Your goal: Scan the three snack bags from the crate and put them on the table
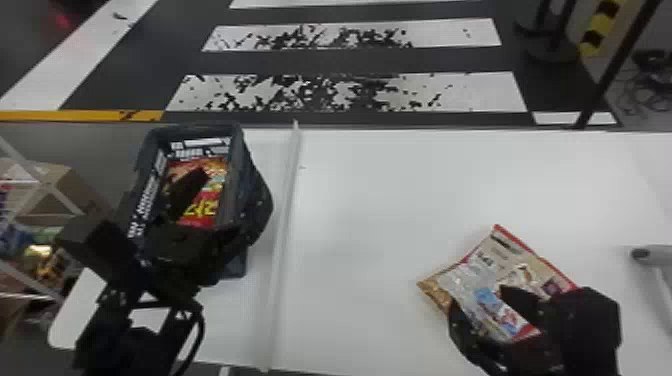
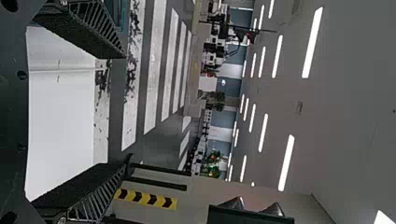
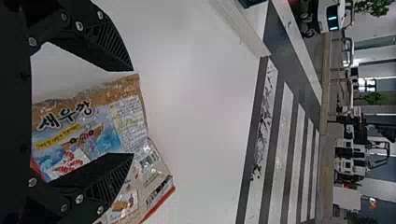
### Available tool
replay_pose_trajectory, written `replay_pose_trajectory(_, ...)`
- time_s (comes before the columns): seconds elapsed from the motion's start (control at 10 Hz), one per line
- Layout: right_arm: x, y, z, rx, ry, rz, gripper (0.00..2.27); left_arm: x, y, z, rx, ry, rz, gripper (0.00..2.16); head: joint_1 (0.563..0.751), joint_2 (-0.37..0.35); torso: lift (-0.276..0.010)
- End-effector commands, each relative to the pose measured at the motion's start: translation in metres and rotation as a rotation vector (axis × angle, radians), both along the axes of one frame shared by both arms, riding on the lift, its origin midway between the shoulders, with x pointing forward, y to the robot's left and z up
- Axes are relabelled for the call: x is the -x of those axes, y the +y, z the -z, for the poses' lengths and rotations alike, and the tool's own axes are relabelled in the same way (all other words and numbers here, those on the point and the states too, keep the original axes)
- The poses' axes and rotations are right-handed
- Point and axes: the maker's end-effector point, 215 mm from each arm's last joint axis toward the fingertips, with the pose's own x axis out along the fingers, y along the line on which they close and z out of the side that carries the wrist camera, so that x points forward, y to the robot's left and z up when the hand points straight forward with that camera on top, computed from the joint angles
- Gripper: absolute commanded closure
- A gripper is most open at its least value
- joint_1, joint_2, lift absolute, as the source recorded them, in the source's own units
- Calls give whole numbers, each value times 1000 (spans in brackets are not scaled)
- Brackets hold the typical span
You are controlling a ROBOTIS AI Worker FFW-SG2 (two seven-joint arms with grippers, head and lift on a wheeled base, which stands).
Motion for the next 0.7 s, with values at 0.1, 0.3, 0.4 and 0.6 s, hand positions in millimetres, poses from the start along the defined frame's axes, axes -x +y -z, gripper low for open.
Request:
replay_pose_trajectory(0.1, 16, 28, 9, -43, 50, -45, 2037, 0, 3, -1, -5, -3, -1, 43, 695, 187, -94)
replay_pose_trajectory(0.3, 24, 28, 27, -50, 97, -52, 2243, -2, 2, -2, 4, -5, 0, 43, 695, 222, -94)
replay_pose_trajectory(0.4, 27, 27, 36, -46, 113, -53, 2243, -4, 0, -1, 12, -5, 4, 43, 695, 225, -94)
replay_pose_trajectory(0.6, 33, 26, 49, -39, 138, -52, 2243, -5, -6, -1, 18, -6, 12, 43, 695, 220, -94)
